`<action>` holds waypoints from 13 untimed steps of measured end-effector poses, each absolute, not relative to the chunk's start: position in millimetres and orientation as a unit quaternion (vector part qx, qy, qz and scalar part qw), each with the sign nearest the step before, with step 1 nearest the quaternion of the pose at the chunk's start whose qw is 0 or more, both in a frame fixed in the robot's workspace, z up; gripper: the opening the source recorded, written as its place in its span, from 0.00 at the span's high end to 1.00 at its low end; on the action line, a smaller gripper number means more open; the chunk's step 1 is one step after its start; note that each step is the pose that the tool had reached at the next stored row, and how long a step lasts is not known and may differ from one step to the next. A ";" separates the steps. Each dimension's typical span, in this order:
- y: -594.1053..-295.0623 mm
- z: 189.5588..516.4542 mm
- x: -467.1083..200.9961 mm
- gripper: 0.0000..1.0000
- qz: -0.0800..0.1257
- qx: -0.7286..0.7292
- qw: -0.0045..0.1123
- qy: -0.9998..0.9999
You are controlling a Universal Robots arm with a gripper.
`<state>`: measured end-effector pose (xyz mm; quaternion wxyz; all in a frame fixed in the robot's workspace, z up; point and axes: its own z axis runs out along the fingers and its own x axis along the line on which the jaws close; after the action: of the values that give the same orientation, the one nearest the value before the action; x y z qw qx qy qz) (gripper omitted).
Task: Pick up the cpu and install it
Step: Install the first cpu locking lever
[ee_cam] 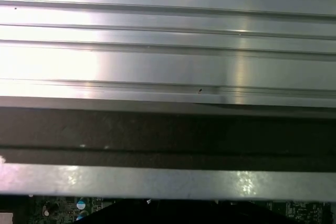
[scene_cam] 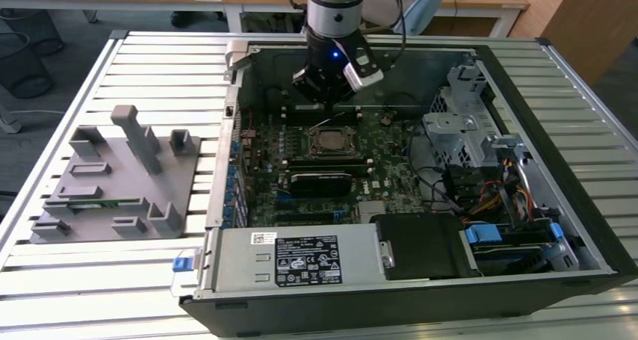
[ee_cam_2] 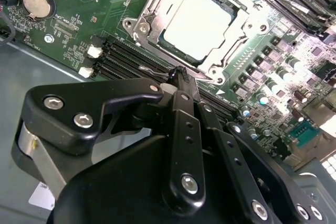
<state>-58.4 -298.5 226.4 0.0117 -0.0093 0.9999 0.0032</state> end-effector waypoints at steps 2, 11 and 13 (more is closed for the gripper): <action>-298.3 226.0 -58.3 0.89 0.003 -0.009 0.012 1.000; -296.1 224.2 -57.8 0.89 0.002 -0.009 0.012 1.000; -295.5 223.8 -57.4 0.89 0.001 -0.009 0.012 1.000</action>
<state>-57.4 -295.5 223.8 0.0116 -0.0093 0.9999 0.0011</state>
